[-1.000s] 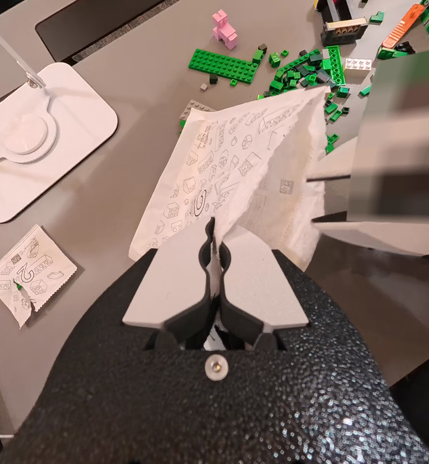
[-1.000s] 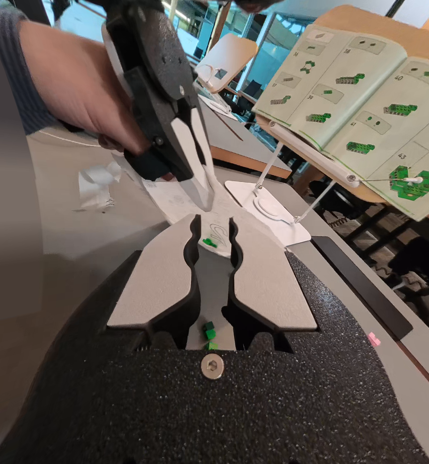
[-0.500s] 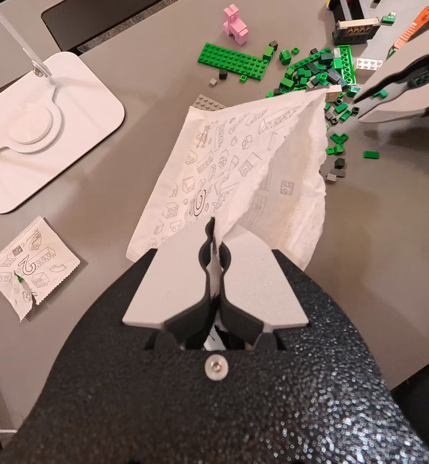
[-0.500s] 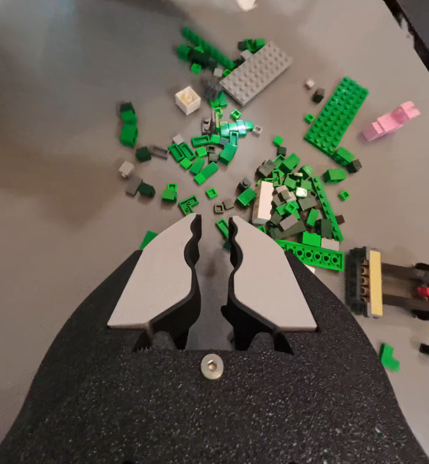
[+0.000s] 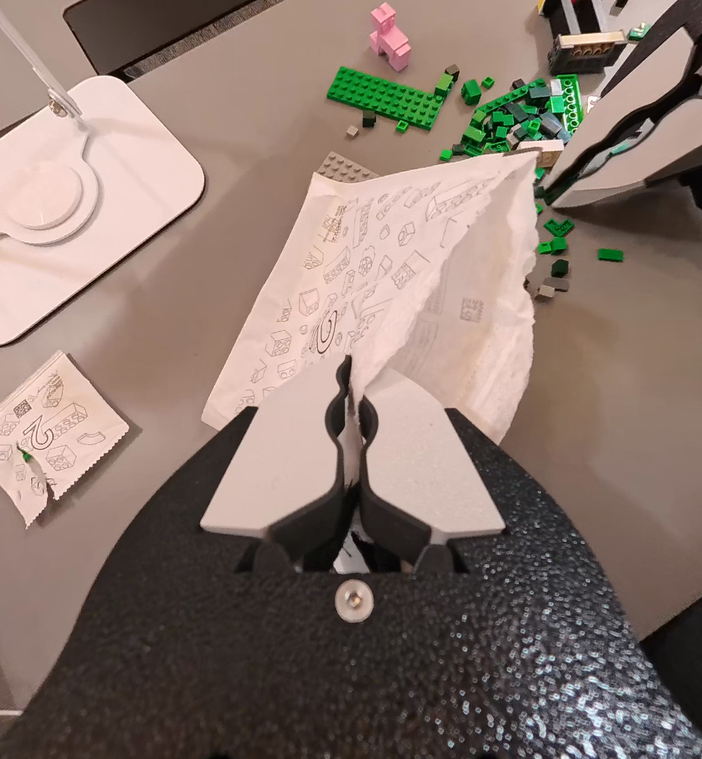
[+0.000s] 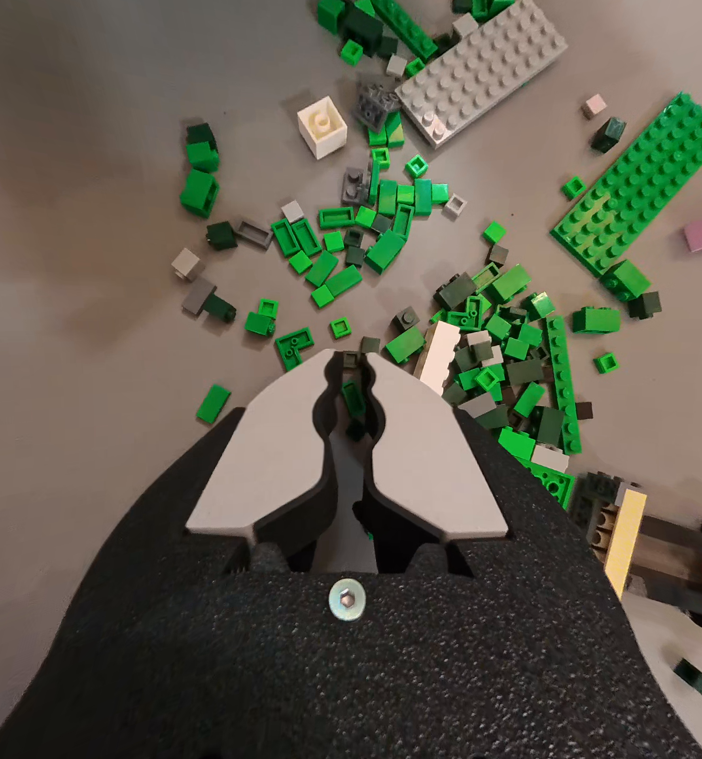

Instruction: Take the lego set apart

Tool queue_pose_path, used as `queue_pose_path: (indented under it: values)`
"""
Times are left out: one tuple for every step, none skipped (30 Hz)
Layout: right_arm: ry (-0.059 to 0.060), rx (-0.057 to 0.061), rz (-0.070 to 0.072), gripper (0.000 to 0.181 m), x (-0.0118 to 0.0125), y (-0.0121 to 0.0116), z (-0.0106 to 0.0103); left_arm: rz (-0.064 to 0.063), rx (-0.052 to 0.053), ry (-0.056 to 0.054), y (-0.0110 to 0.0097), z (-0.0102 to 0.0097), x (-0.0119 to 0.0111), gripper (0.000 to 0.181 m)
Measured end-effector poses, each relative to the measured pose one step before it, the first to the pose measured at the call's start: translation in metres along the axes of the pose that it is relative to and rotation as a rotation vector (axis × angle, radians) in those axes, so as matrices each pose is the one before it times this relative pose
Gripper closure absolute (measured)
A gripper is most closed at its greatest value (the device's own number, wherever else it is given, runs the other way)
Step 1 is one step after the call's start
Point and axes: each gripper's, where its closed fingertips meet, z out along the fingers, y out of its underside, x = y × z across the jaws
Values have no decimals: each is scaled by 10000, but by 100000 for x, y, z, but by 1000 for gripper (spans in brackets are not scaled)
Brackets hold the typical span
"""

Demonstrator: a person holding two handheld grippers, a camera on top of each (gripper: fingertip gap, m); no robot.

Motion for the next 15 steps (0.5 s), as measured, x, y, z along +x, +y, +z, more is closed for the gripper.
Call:
queue_pose_path:
  values:
    - [21, -29, -40, 174, 5, 16, 5, 2, 14, -2, -25, 3, -4, 181]
    - [-4, -33, -35, 175, -41, 22, -24, 1, 9, 5, -12, 20, 9, 181]
    - [2, -64, -46, 175, -91, 47, -52, 0, -6, 5, 5, 26, 2, 181]
    - [52, -54, -81, 175, -89, -30, -129, 4, -4, -2, 5, 25, 1, 181]
    - [112, 51, -124, 175, -107, -301, -268, 1, -3, 2, 3, 12, 5, 181]
    - [128, 199, -165, 175, -165, -723, -439, 3, 0, -8, -6, 18, 3, 181]
    - [96, 346, -225, 175, -338, -1211, -592, 1, -3, -8, -16, 16, 6, 181]
    - [70, 474, -292, 175, -494, -1684, -657, 4, -6, 3, -4, 19, 29, 181]
    - [73, 556, -371, 175, -623, -2068, -610, 9, -18, -3, 12, 23, 29, 181]
    - [132, 606, -430, 175, -636, -2320, -466, 13, -29, -1, 28, 40, 44, 181]
    - [168, 621, -432, 174, -655, -2430, -251, 17, -23, -4, 15, 35, 47, 181]
    - [133, 575, -431, 175, -725, -2341, 29, 22, -24, 0, 9, 39, 60, 181]
    - [129, 428, -461, 174, -705, -2007, 256, 28, -19, 2, -9, 24, 77, 181]
    - [112, 281, -456, 175, -628, -1622, 434, 29, -4, 7, -32, 10, 98, 181]
    - [23, 152, -401, 175, -632, -1233, 581, 37, 11, 12, -56, -3, 106, 181]
